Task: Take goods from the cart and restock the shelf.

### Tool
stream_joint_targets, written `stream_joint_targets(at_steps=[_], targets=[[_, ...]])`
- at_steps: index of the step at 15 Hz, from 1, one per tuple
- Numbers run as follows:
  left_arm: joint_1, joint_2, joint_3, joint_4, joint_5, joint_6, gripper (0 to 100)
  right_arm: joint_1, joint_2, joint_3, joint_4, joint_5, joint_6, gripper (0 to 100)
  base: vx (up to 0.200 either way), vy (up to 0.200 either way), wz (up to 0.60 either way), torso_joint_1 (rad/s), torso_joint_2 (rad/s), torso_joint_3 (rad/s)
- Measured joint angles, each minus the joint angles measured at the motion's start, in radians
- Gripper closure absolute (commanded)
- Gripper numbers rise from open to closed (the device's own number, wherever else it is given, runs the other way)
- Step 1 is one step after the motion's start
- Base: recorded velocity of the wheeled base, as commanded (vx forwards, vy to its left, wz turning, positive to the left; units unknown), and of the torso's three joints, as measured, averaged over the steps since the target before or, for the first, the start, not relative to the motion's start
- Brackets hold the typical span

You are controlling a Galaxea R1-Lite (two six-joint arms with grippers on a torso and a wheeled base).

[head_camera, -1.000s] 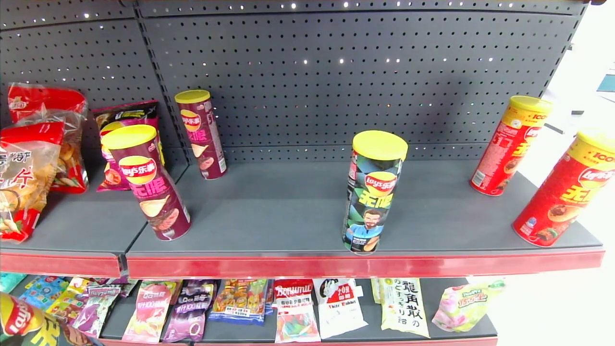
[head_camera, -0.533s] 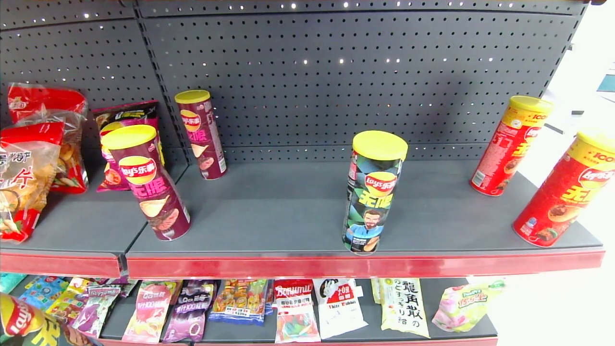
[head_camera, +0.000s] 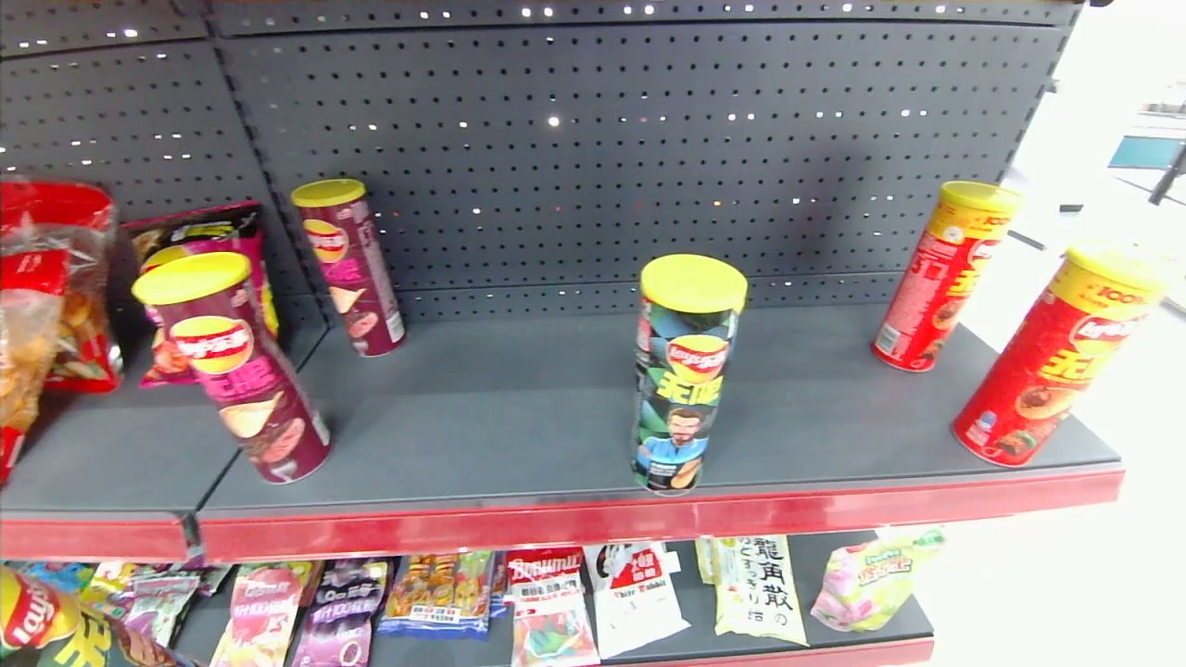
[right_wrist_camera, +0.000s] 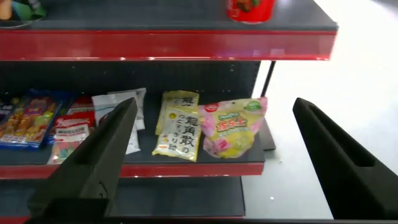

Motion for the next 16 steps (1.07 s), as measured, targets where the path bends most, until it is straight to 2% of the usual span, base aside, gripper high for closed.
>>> stream_joint_targets(at_steps=[5,7,12,14,16], targets=[[0.000,0.027,-0.019,-0.001,-0.003,0.001,100,0.000,0.000,0.000,0.001,-0.008,0.020,0,0.000,0.000,0.00,0.000,0.00,0.000],[0.000,0.078,-0.037,-0.032,-0.024,0.001,100,0.001,0.001,0.000,0.001,-0.010,0.021,0,0.000,0.000,0.00,0.000,0.00,0.000],[-0.004,0.316,-0.063,-0.290,-0.102,0.003,100,0.001,0.001,0.000,0.002,-0.010,0.021,0,0.000,0.000,0.00,0.000,0.00,0.000],[-0.040,0.438,-0.113,-0.361,-0.110,0.002,100,0.000,0.001,0.000,0.001,-0.010,0.021,0,0.000,0.000,0.00,0.000,0.00,0.000],[-0.103,0.562,-0.184,-0.413,-0.111,0.001,100,0.000,0.001,0.000,0.002,-0.010,0.021,0,0.000,0.000,0.00,0.000,0.00,0.000]])
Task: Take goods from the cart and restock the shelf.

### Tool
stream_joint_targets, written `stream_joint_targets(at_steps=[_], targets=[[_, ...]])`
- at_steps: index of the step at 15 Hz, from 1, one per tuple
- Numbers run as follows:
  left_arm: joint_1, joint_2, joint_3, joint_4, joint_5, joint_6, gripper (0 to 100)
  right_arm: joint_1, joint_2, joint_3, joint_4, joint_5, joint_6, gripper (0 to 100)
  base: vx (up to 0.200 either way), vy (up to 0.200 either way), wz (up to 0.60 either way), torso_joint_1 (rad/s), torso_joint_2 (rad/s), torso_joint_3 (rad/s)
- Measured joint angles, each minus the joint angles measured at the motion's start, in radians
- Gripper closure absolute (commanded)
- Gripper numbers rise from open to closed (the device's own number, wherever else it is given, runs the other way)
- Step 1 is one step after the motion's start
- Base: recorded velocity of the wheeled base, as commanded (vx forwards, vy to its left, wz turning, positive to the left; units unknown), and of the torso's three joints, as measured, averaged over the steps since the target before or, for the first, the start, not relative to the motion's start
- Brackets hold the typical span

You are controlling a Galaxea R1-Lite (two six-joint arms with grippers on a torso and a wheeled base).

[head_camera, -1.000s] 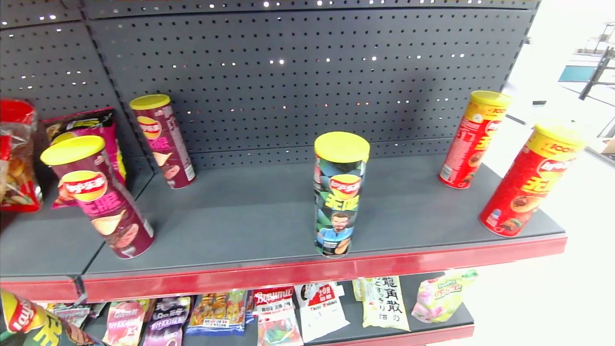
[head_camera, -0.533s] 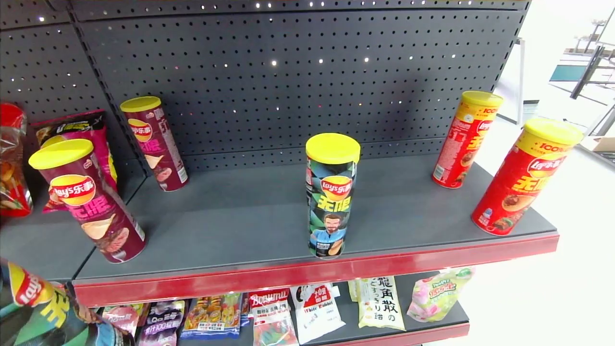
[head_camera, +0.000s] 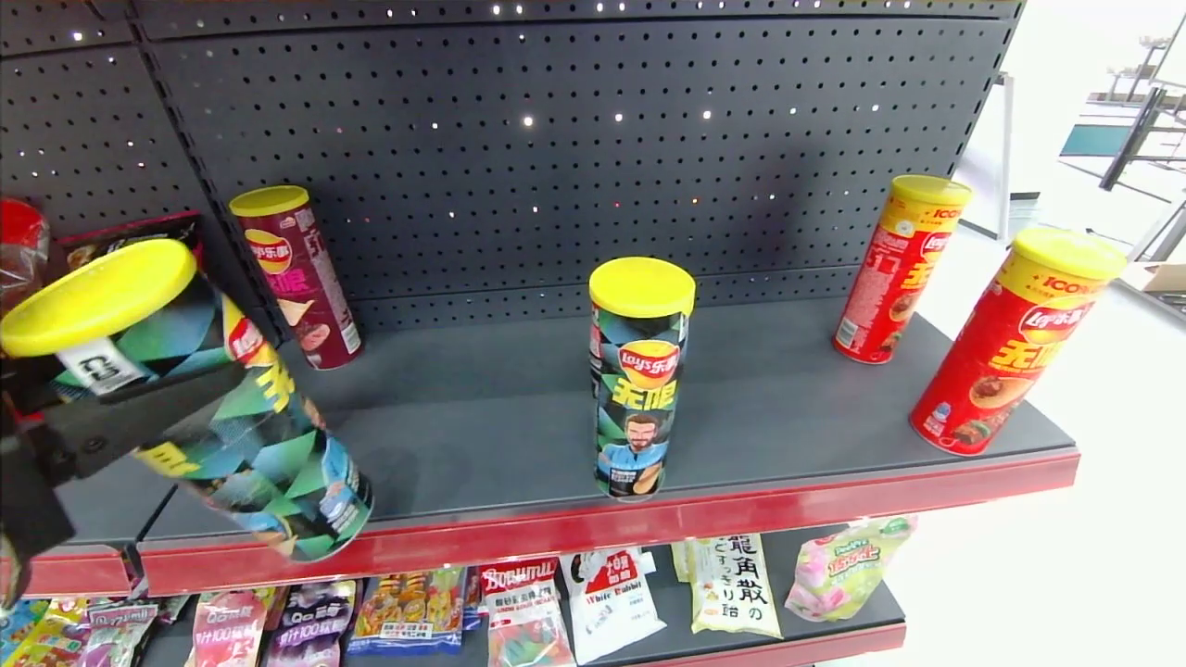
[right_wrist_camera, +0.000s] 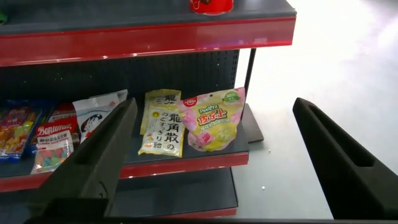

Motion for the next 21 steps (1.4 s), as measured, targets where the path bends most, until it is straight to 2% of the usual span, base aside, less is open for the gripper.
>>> stream_joint_targets(at_steps=[3,7,9,13,18,21], targets=[[-0.080,0.170,-0.091,-0.124,0.011,0.000,100,0.000,0.000,0.000,0.000,0.000,0.000,0,0.000,0.000,0.00,0.000,0.00,0.000],[-0.167,0.381,-0.213,-0.220,0.080,-0.013,100,0.000,0.001,0.000,0.000,0.000,0.000,0,0.000,0.000,0.00,0.000,0.00,0.000],[-0.202,0.500,-0.309,-0.260,0.103,-0.021,100,0.000,0.001,0.000,0.000,0.000,0.000,0,0.000,0.000,0.00,0.000,0.00,0.000],[-0.266,0.700,-0.506,-0.273,0.133,-0.027,100,0.000,0.001,0.000,0.000,0.000,0.000,0,0.000,0.000,0.00,0.000,0.00,0.000],[-0.304,0.870,-0.624,-0.278,0.132,-0.028,100,0.000,0.001,0.000,0.000,0.000,0.000,0,0.000,0.000,0.00,0.000,0.00,0.000],[-0.316,0.942,-0.678,-0.279,0.132,-0.014,100,0.000,0.001,0.000,0.000,0.000,0.000,0,0.000,0.000,0.00,0.000,0.00,0.000]])
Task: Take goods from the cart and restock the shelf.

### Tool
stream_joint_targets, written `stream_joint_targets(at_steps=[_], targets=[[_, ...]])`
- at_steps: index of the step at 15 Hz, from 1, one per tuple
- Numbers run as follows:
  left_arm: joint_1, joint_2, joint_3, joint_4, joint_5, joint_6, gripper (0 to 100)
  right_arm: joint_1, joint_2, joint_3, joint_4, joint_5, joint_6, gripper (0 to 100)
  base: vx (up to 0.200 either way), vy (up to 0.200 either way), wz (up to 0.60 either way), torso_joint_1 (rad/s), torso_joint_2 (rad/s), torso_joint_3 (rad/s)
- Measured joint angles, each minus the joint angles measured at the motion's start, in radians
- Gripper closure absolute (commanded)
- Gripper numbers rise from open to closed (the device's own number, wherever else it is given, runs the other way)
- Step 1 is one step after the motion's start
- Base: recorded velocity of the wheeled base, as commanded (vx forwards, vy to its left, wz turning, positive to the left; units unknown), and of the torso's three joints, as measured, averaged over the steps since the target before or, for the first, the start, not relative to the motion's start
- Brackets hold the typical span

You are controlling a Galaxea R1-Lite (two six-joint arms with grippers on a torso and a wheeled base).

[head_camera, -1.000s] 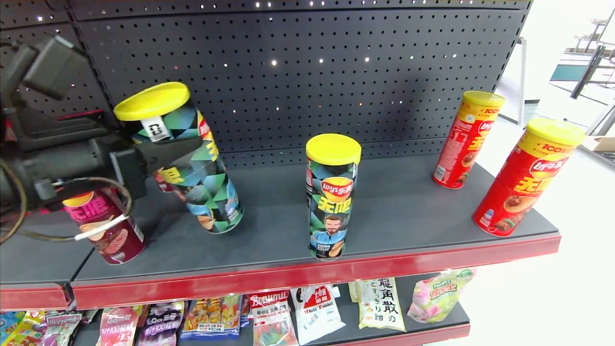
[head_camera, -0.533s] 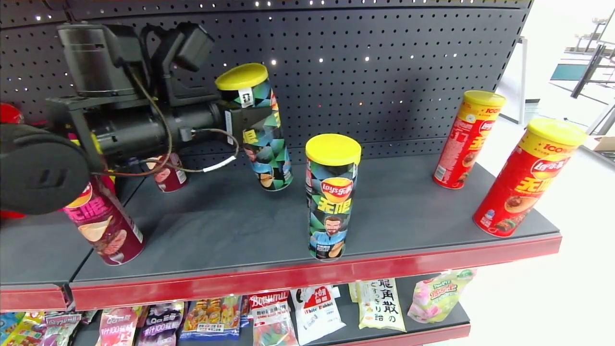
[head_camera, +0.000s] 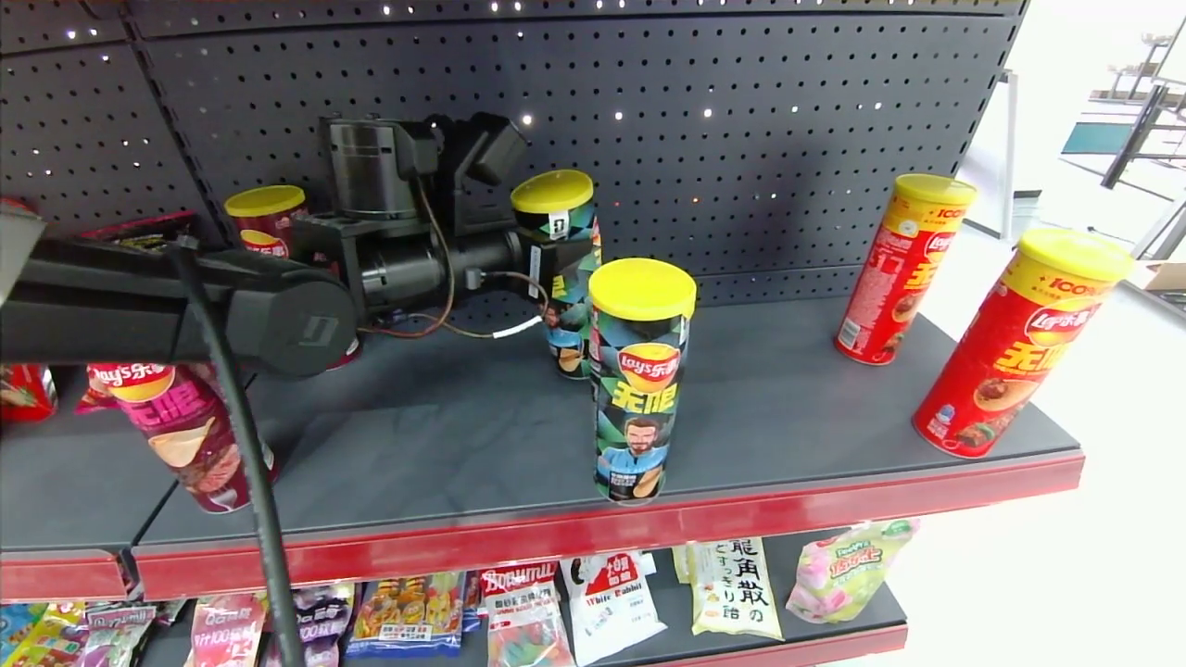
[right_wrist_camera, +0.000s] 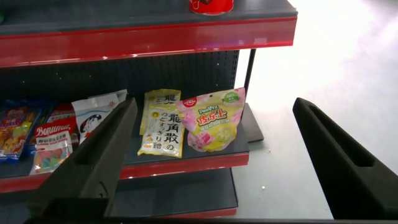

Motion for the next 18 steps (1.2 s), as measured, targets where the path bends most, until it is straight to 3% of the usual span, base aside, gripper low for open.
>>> stream_joint_targets(at_steps=[8,18], targets=[[-0.010,0.063,-0.022,-0.005,-0.001,0.041,100,0.000,0.001,0.000,0.000,0.000,0.000,0,0.000,0.000,0.00,0.000,0.00,0.000],[-0.027,0.091,-0.056,-0.044,0.029,0.041,100,0.000,0.001,0.000,0.000,0.000,0.000,0,0.000,0.000,0.00,0.000,0.00,0.000]])
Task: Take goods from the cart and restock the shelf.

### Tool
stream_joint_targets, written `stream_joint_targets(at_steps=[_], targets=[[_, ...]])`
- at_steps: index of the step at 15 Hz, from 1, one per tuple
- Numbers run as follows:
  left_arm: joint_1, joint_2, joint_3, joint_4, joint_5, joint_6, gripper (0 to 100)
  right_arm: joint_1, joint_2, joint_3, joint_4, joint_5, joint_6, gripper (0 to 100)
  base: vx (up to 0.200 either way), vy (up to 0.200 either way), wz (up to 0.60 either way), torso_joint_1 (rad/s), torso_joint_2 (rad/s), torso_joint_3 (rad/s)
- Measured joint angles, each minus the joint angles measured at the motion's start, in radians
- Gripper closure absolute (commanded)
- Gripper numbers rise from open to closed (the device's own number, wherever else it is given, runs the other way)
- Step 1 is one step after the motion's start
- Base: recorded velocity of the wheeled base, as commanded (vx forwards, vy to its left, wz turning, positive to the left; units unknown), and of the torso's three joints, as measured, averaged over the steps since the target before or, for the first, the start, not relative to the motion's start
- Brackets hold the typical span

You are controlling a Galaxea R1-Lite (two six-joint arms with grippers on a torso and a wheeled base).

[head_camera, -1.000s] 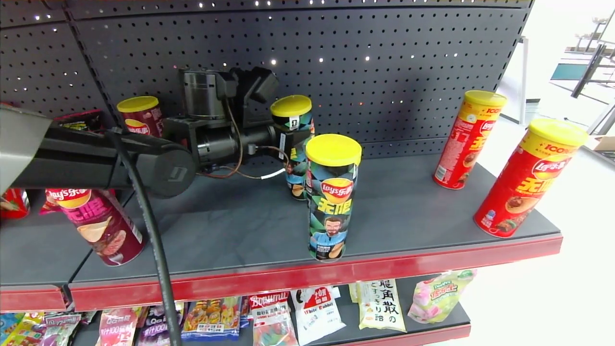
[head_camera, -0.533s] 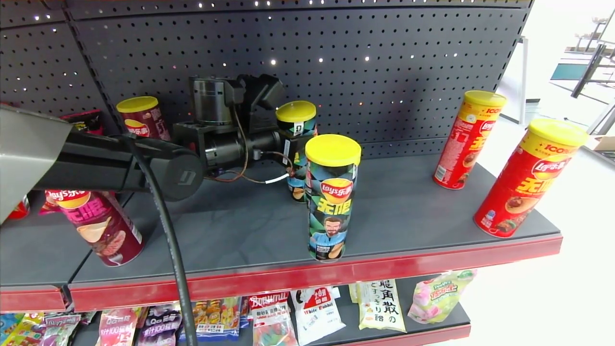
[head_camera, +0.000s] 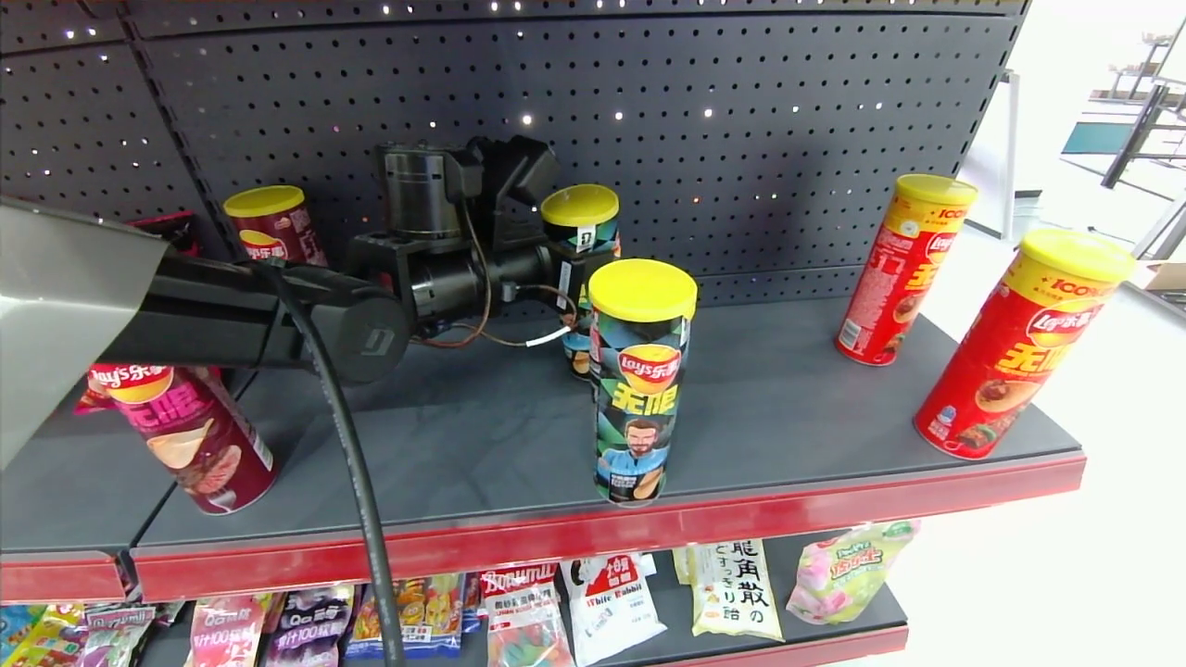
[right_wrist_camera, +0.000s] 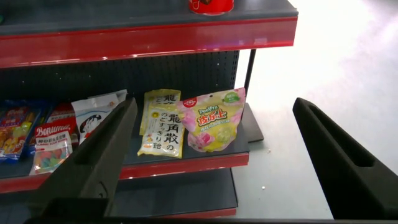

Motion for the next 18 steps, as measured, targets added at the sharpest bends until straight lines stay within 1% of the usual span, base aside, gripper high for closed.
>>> stream_joint_targets(at_steps=[9,12,14,15,16,17,18], targets=[[-0.001,0.004,0.010,0.009,0.001,-0.007,100,0.000,0.000,0.000,0.000,0.000,0.000,0,0.000,0.000,0.00,0.000,0.00,0.000],[-0.002,0.005,0.011,0.011,0.033,-0.008,100,0.000,0.000,0.000,0.000,0.000,0.000,0,0.000,0.000,0.00,0.000,0.00,0.000],[-0.006,0.007,0.010,0.004,0.044,-0.013,100,0.000,0.000,0.000,0.000,0.000,0.000,0,0.000,0.000,0.00,0.000,0.00,0.000],[-0.009,0.008,0.010,0.000,0.047,-0.014,0,0.000,0.000,0.000,0.000,0.000,0.000,0,0.000,0.000,0.00,0.000,0.00,0.000],[-0.013,0.009,0.010,0.002,0.050,-0.022,0,0.000,0.000,0.000,0.000,0.000,0.000,0,0.000,0.000,0.00,0.000,0.00,0.000],[-0.016,0.009,0.010,0.003,0.058,-0.038,0,0.000,0.000,0.000,-0.001,0.000,0.000,0,0.000,0.000,0.00,0.000,0.00,0.000],[-0.019,0.008,0.011,0.002,0.079,-0.054,0,0.000,0.000,0.000,0.000,0.000,0.000,0,0.000,0.000,0.00,0.000,0.00,0.000]])
